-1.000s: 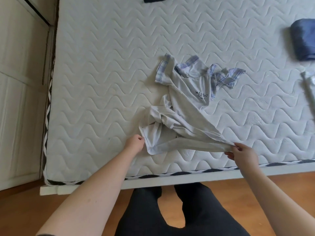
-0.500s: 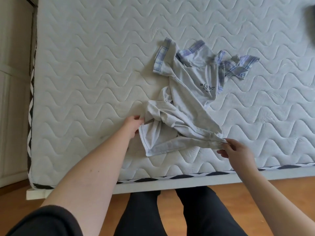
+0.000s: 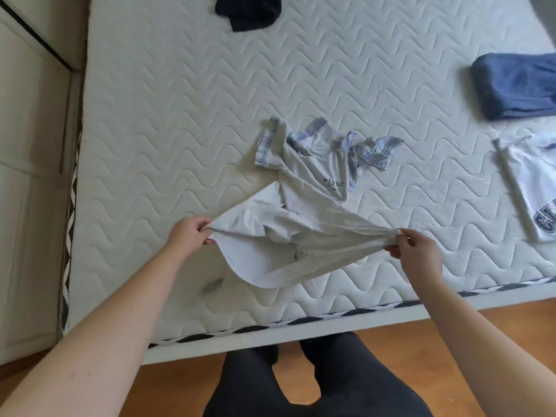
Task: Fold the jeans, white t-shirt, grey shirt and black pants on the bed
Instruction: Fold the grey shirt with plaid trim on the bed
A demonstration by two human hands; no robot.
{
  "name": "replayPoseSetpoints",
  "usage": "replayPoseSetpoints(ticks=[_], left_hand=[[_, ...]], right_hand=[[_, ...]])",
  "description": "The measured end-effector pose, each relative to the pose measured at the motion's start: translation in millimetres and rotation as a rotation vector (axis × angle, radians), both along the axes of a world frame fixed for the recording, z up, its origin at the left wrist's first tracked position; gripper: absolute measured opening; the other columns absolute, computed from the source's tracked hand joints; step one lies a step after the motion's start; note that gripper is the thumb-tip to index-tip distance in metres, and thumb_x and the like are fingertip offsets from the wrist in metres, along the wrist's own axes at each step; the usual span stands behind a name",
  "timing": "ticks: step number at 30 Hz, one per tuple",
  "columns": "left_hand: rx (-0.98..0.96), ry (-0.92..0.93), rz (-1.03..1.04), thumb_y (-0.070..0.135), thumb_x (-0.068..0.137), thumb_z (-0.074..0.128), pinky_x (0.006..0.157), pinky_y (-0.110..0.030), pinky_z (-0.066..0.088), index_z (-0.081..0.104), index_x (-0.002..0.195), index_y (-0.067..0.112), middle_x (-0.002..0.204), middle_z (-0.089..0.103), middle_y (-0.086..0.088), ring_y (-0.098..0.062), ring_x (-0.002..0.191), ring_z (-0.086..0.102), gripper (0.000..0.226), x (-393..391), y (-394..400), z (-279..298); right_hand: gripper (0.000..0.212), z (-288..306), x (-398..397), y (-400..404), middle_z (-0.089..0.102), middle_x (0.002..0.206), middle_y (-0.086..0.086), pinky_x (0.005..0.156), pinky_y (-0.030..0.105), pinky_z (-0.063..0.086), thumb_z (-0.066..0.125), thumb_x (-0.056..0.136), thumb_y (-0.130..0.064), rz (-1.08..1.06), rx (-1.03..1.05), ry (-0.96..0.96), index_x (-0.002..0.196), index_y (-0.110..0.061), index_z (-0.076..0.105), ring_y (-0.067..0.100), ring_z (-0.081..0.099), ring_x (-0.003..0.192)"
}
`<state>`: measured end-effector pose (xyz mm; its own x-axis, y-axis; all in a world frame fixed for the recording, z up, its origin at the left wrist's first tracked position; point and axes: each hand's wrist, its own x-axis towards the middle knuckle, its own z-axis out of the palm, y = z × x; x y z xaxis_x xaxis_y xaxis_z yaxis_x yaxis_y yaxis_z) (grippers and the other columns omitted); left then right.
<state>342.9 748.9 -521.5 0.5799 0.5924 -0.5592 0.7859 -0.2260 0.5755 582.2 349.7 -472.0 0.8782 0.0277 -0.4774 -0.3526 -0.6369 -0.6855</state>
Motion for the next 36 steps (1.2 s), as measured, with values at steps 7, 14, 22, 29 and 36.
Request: replayPoseSetpoints(ticks=[7,14,22,29,36], left_hand=[[0.137,-0.242,0.262,-0.001,0.093,0.051,0.06,-0.017,0.056,0.07,0.109,0.008,0.087,0.069,-0.013,-0.011,0.058,0.066,0.027,27.5,43.0,86.2],[0.249,-0.384,0.301,0.007,0.099,0.047,0.052,-0.024,0.052,0.063,0.114,0.018,0.075,0.066,-0.006,-0.016,0.058,0.066,0.024,62.5,83.9,198.1],[0.37,-0.492,0.334,-0.001,0.096,0.046,0.041,-0.014,0.049,0.065,0.116,-0.003,0.085,0.064,-0.021,-0.005,0.038,0.06,0.028,77.9,142.8,340.6],[0.486,-0.563,0.311,-0.002,0.095,0.043,0.037,-0.007,0.04,0.068,0.106,0.004,0.07,0.063,-0.012,0.002,0.036,0.056,0.028,59.4,133.0,440.4],[0.393,-0.558,0.317,-0.001,0.1,0.04,0.039,-0.013,0.047,0.061,0.109,-0.005,0.075,0.062,-0.016,-0.004,0.036,0.058,0.023,56.2,153.2,475.6]], right_hand=[[0.027,63.2,50.3,11.7,0.073,0.088,0.006,0.085,0.031,0.058,0.052,0.092,-0.005,-0.166,0.231,-0.133,0.103,-0.019,0.072,0.021,0.073,0.081],[0.025,170.1,104.5,51.7,0.07,0.079,0.004,0.063,0.018,0.057,0.052,0.091,-0.003,-0.245,0.439,-0.252,0.099,-0.015,0.072,0.015,0.07,0.064],[0.017,289.2,167.2,77.5,0.065,0.072,0.02,0.045,0.024,0.055,0.054,0.087,0.005,-0.162,0.486,-0.288,0.084,-0.005,0.067,0.02,0.068,0.047],[0.024,361.6,185.3,91.0,0.069,0.079,0.015,0.055,0.021,0.057,0.052,0.082,0.002,-0.227,0.568,-0.449,0.08,-0.013,0.071,0.019,0.071,0.054],[0.031,395.2,189.1,117.3,0.068,0.063,0.006,0.05,0.023,0.055,0.044,0.079,-0.007,-0.243,0.591,-0.555,0.089,-0.017,0.071,0.018,0.068,0.05]])
